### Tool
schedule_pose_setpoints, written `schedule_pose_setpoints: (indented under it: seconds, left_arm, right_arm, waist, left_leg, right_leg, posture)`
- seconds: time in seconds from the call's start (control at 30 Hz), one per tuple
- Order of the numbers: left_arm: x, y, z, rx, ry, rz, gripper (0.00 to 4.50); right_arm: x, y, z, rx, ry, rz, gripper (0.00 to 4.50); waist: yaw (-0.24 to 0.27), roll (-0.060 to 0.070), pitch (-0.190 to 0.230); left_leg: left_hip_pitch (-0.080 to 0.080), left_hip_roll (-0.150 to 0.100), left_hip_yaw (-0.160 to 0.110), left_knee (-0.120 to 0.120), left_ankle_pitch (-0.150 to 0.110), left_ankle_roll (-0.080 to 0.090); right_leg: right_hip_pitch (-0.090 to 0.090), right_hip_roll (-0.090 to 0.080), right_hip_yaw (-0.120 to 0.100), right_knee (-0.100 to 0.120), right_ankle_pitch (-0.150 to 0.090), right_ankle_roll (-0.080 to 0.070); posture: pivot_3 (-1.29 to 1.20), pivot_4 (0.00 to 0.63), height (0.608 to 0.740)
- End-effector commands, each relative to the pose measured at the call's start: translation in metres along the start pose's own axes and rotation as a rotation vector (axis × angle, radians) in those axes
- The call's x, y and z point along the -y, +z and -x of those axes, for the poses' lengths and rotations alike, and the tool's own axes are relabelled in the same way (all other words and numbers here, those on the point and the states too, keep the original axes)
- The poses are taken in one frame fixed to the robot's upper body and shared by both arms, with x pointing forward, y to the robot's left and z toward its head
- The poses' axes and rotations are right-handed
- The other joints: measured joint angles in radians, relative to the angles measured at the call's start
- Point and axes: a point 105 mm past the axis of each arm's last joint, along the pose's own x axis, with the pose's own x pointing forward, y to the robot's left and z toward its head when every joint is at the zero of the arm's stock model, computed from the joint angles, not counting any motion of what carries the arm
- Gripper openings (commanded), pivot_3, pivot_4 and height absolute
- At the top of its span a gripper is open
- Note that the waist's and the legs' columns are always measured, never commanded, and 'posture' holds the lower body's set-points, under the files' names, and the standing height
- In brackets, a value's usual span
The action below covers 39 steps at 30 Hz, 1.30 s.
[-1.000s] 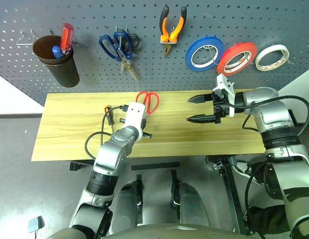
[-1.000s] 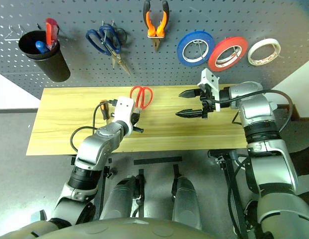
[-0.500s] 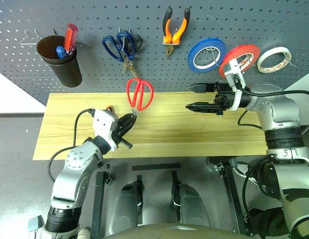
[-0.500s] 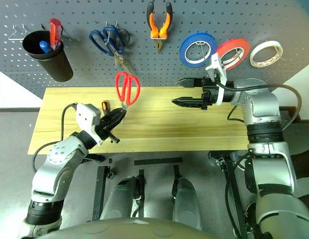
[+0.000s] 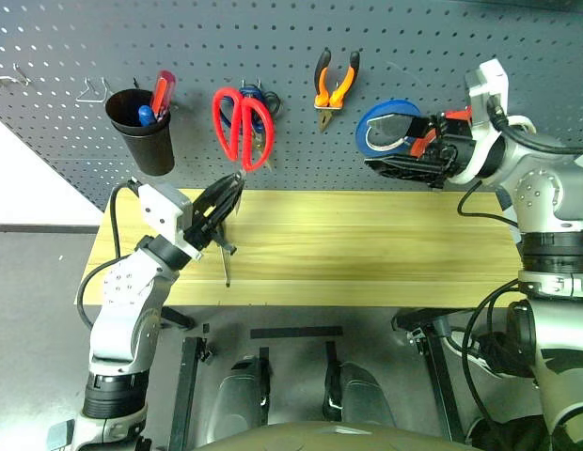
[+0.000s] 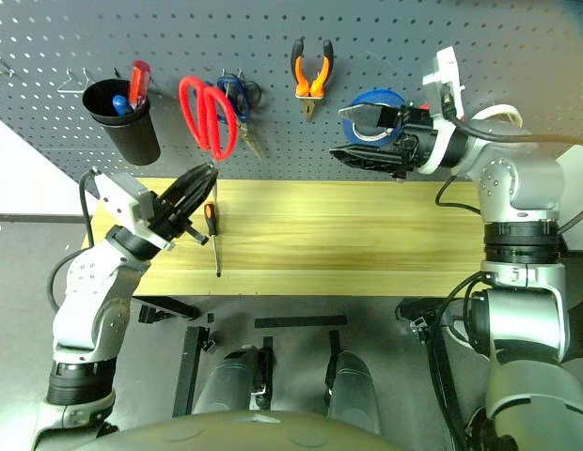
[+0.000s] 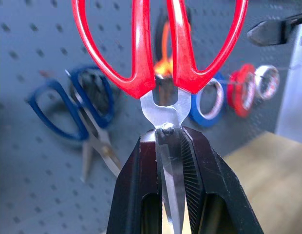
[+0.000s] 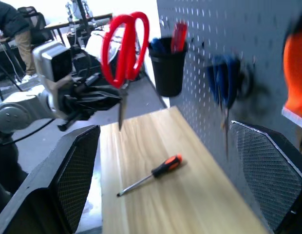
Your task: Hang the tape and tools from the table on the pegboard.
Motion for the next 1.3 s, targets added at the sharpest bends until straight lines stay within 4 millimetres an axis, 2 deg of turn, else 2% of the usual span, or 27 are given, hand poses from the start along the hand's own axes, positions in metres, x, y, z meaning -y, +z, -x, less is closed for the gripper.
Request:
schedule_pose_setpoints:
  seconds: [0.03, 0.1, 0.47, 0.6, 0.83, 1.07, 1.23, 1.3]
  left_arm:
    - [-0.011, 0.003, -0.006, 0.006, 0.086, -0.050, 0.24]
    - [-0.014, -0.001, -0.011, 0.000, 0.124, -0.043, 0.24]
    - [-0.004, -0.015, -0.027, -0.049, 0.084, -0.104, 0.24]
    - [-0.001, -0.030, -0.028, -0.126, 0.076, -0.121, 0.24]
    - [0.004, -0.045, -0.044, -0.172, 0.095, -0.140, 0.24]
    - [-0.003, -0.056, -0.060, -0.207, 0.132, -0.144, 0.24]
    - [-0.016, -0.065, -0.064, -0.232, 0.225, -0.096, 0.24]
    - [-0.016, -0.066, -0.067, -0.226, 0.239, -0.072, 0.98]
  right_arm:
    - [-0.004, 0.020, 0.004, 0.021, 0.000, 0.082, 4.50]
    - [-0.004, 0.021, 0.004, 0.019, -0.003, 0.084, 4.50]
    - [-0.003, 0.018, 0.008, -0.012, -0.034, 0.094, 4.50]
    - [-0.003, 0.018, 0.010, -0.015, -0.039, 0.094, 4.50]
    - [-0.002, 0.016, 0.012, -0.026, -0.057, 0.096, 4.50]
    - [-0.004, 0.011, 0.013, -0.038, -0.071, 0.095, 4.50]
    - [-0.003, 0.008, 0.014, -0.054, -0.081, 0.105, 4.50]
    - [-0.002, 0.008, 0.013, -0.051, -0.083, 0.106, 4.50]
  waist:
    - [0.000, 0.000, -0.008]
    - [0.000, 0.000, -0.013]
    - [-0.003, 0.000, -0.020]
    - [-0.003, 0.000, -0.021]
    - [-0.002, 0.000, -0.022]
    - [-0.005, 0.000, -0.023]
    - [-0.005, 0.000, -0.023]
    - [-0.006, 0.000, -0.023]
  left_leg:
    - [0.000, 0.000, 0.000, 0.000, 0.000, 0.000]
    - [0.000, 0.000, 0.000, 0.000, 0.000, 0.000]
    - [0.002, 0.000, 0.000, 0.000, 0.000, 0.000]
    - [0.002, 0.000, 0.000, 0.000, 0.000, 0.000]
    - [0.002, 0.000, 0.000, 0.001, 0.000, 0.000]
    - [0.002, 0.000, 0.000, 0.001, 0.000, 0.000]
    - [0.003, 0.000, 0.000, 0.002, 0.000, 0.000]
    - [0.003, 0.000, 0.000, 0.002, 0.000, 0.000]
  right_leg:
    - [0.000, 0.000, 0.000, 0.000, 0.000, 0.000]
    - [0.000, 0.001, 0.000, 0.000, 0.000, 0.000]
    - [0.002, 0.001, 0.000, 0.000, 0.000, 0.000]
    - [0.002, 0.001, 0.000, 0.000, 0.000, 0.000]
    - [0.002, 0.001, 0.000, 0.000, 0.000, 0.000]
    - [0.002, 0.001, 0.000, 0.001, 0.000, 0.000]
    - [0.003, 0.000, 0.000, 0.001, 0.000, 0.000]
    - [0.003, 0.001, 0.000, 0.001, 0.000, 0.000]
  posture:
    - [0.02, 0.103, 0.732]
    - [0.02, 0.101, 0.732]
    - [-0.01, 0.106, 0.732]
    - [-0.01, 0.109, 0.732]
    - [-0.03, 0.114, 0.732]
    - [-0.04, 0.114, 0.732]
    - [-0.04, 0.114, 0.732]
    - [-0.04, 0.114, 0.732]
